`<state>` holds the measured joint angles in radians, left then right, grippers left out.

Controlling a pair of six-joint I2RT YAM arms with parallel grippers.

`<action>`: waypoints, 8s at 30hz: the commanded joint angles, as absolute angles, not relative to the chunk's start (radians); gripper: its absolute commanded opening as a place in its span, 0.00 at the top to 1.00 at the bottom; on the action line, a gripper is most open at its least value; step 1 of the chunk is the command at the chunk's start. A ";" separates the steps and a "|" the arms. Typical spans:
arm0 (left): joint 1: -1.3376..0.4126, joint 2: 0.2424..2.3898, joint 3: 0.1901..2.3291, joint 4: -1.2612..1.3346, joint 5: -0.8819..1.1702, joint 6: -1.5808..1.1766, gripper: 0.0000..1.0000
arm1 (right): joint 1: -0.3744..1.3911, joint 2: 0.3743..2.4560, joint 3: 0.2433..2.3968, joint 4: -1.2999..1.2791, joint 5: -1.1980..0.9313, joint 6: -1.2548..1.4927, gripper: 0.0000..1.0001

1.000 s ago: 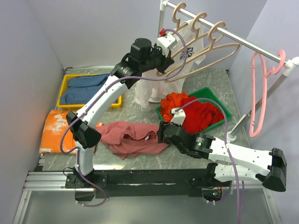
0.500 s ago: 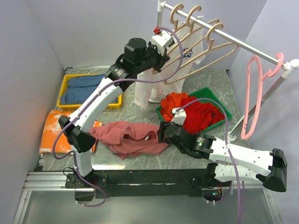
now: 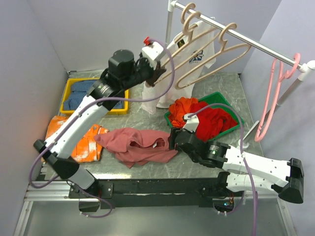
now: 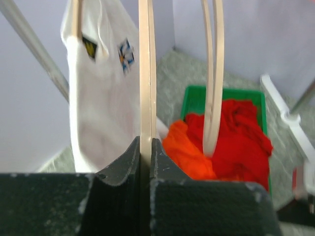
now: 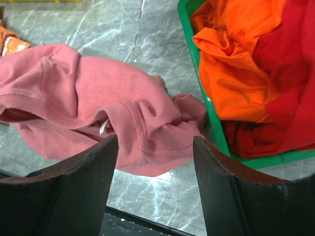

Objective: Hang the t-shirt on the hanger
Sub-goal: Pick up the hanger from the clothesline, then place the T-shirt on the hanger.

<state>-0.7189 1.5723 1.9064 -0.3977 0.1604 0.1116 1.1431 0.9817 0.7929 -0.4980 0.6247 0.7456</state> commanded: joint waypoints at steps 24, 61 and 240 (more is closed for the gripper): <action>-0.724 0.698 1.187 -0.696 0.088 0.020 0.99 | 1.161 0.991 0.874 -0.545 0.620 0.701 0.30; -0.719 0.399 1.229 -1.296 0.307 0.278 0.99 | 1.115 1.166 0.916 -0.505 0.706 0.753 1.00; -0.755 0.910 0.825 -0.658 -0.009 -0.641 0.99 | 1.316 0.729 0.546 0.235 1.183 0.170 1.00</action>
